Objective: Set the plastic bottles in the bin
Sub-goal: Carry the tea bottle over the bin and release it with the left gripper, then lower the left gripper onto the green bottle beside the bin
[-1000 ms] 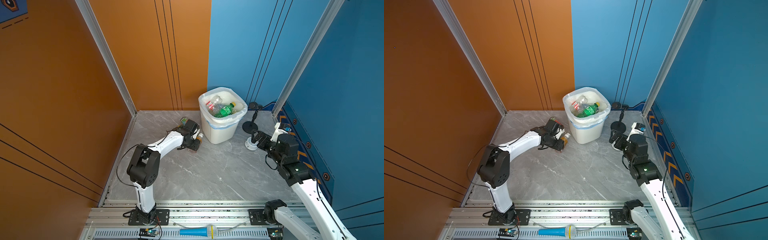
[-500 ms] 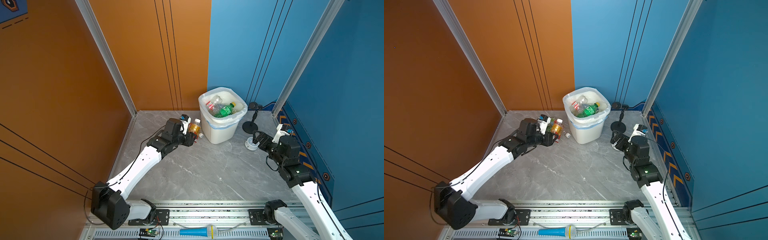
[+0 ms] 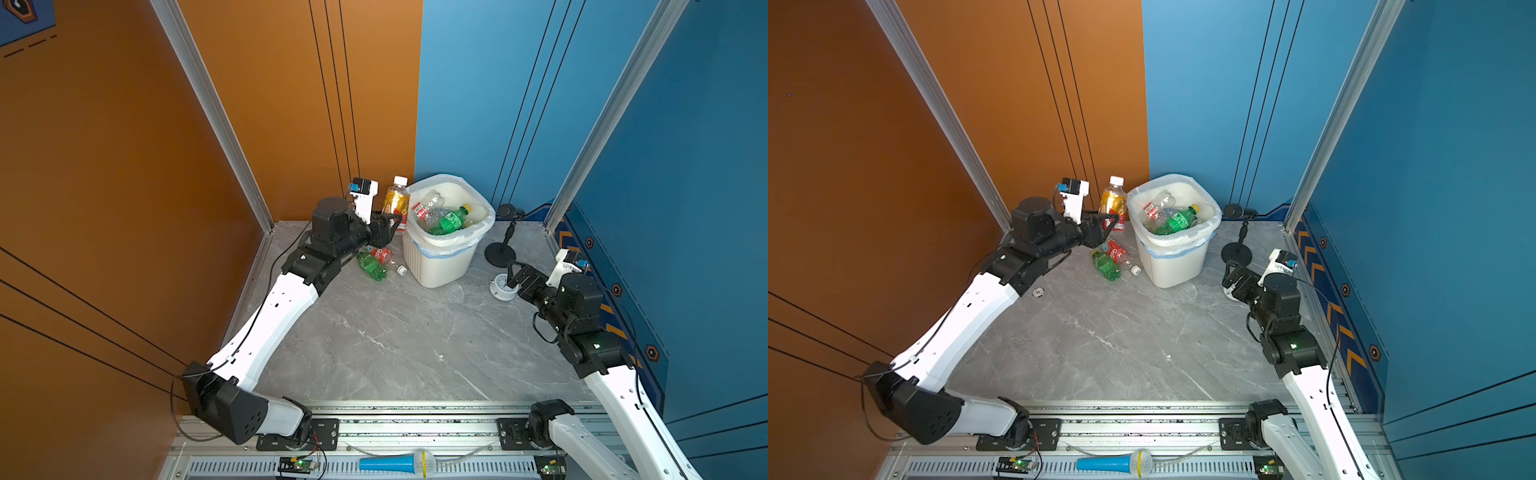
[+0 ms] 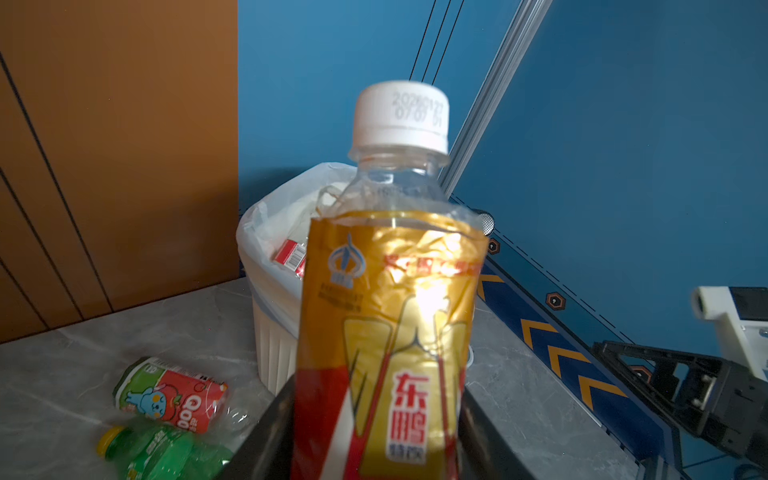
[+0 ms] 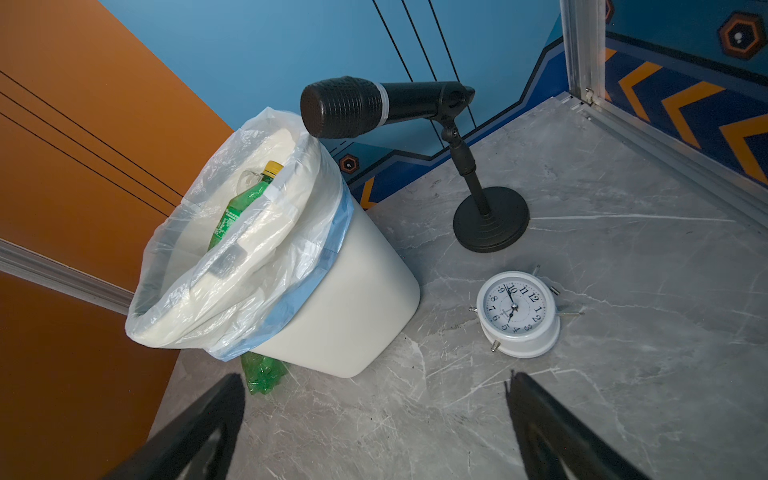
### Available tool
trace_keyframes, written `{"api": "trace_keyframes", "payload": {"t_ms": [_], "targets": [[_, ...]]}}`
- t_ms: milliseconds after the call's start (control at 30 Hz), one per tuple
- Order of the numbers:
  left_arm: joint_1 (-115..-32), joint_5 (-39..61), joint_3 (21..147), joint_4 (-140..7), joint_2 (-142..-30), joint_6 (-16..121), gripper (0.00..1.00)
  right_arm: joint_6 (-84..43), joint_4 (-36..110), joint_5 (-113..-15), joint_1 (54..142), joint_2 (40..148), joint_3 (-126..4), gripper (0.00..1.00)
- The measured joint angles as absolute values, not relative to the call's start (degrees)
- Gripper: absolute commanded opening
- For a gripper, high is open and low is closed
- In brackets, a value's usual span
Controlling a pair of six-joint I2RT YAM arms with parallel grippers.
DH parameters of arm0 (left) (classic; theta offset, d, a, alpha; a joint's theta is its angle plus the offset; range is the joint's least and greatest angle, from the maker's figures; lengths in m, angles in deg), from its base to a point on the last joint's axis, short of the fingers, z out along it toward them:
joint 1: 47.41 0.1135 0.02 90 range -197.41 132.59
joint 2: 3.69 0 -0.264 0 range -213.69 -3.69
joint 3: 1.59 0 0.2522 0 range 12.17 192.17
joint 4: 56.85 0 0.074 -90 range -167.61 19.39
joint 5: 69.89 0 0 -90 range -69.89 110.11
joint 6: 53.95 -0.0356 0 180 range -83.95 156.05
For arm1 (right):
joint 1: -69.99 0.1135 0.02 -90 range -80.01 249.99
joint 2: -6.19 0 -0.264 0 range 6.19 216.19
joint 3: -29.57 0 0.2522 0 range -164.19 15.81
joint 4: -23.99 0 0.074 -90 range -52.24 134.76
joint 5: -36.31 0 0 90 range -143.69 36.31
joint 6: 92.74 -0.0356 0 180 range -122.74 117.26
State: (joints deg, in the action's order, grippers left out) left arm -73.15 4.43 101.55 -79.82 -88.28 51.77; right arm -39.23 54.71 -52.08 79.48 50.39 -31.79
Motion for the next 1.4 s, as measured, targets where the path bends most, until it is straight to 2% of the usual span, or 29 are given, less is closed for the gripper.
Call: {"api": "trace_keyframes", "payload": {"t_ms": [267,300,400,433,533,733,900,1167,1267,1400], "targets": [[-75.23,1.83,123.06,-83.69,-108.06,51.95,0.56,-39.23,54.71,-52.23,78.54,49.06,-31.79,1.00],[-75.42,1.65,126.29,-85.09,-110.75,51.77,0.61,-39.23,54.71,-52.26,78.37,48.99,-31.79,1.00],[-75.92,1.43,134.60,-88.98,-117.03,51.29,0.93,-39.23,54.71,-52.43,78.02,48.95,-31.79,1.00],[-76.10,1.43,137.33,-90.60,-119.01,51.05,0.99,-39.23,54.71,-52.50,77.91,48.95,-31.79,1.00],[-76.65,1.46,141.07,-94.12,-121.81,50.88,0.98,-39.23,54.71,-52.65,77.67,48.95,-31.79,1.00],[-77.50,2.79,140.06,-97.16,-120.02,49.76,0.98,-39.23,54.68,-52.69,77.36,49.37,-31.79,0.99],[-77.48,8.01,125.14,-93.24,-106.97,48.91,0.98,-39.21,54.68,-53.57,77.36,51.00,-31.79,1.00],[-75.14,19.88,86.30,-82.49,-77.33,51.71,0.98,-38.99,54.71,-53.96,78.17,53.19,-31.92,1.00],[-71.58,21.67,73.66,-82.53,-72.04,56.10,0.98,-38.97,54.75,-53.94,78.85,54.24,-32.18,1.00],[-66.33,22.11,62.71,-84.41,-69.29,61.59,0.98,-38.73,54.66,-53.94,80.23,55.97,-32.83,1.00]]}}
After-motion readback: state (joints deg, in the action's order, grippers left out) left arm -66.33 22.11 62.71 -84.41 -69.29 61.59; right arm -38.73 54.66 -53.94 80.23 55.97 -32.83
